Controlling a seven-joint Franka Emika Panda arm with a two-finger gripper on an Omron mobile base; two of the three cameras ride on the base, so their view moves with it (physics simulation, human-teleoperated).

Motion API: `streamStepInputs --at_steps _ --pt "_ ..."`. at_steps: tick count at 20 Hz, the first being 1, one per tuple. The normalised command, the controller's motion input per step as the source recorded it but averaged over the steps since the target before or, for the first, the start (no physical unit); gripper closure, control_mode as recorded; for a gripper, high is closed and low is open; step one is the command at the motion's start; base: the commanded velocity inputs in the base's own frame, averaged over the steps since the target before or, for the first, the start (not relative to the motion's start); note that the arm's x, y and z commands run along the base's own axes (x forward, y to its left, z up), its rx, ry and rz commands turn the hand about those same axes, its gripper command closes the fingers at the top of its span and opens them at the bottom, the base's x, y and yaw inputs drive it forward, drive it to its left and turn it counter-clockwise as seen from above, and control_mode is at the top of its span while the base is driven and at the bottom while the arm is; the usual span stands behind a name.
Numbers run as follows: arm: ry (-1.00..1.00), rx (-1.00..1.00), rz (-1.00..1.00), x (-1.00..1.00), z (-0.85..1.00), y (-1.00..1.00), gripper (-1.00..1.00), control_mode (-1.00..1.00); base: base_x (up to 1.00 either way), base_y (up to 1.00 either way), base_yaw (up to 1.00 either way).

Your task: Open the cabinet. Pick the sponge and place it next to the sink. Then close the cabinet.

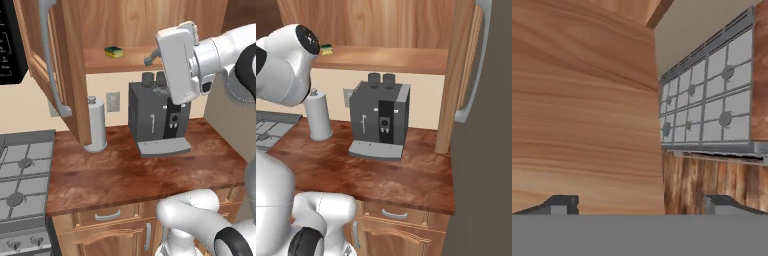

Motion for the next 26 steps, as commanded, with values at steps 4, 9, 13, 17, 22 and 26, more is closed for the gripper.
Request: streamStepInputs --at_steps 4,9,13,17,22,26 --pt "-0.17 -0.23 0.00 0.00 0.00 -0.51 -1.00 -1.00 0.00 0.00 0.00" --pt "-0.18 -0.27 0.00 0.00 0.00 -0.42 -1.00 -1.00 0.00 0.00 0.00" --pt "-0.16 -0.28 0.00 0.00 0.00 -0.26 -1.00 -1.00 0.00 0.00 0.00" --pt "-0.13 -0.26 0.00 0.00 -0.11 -0.16 -1.00 -1.00 0.00 0.00 0.00" --pt "-0.10 -0.20 0.00 0.00 -0.59 -0.01 -1.00 -1.00 0.00 0.00 0.00" --pt "-0.07 -0.14 0.00 0.00 -0.96 0.00 -1.00 -1.00 0.00 0.00 0.00"
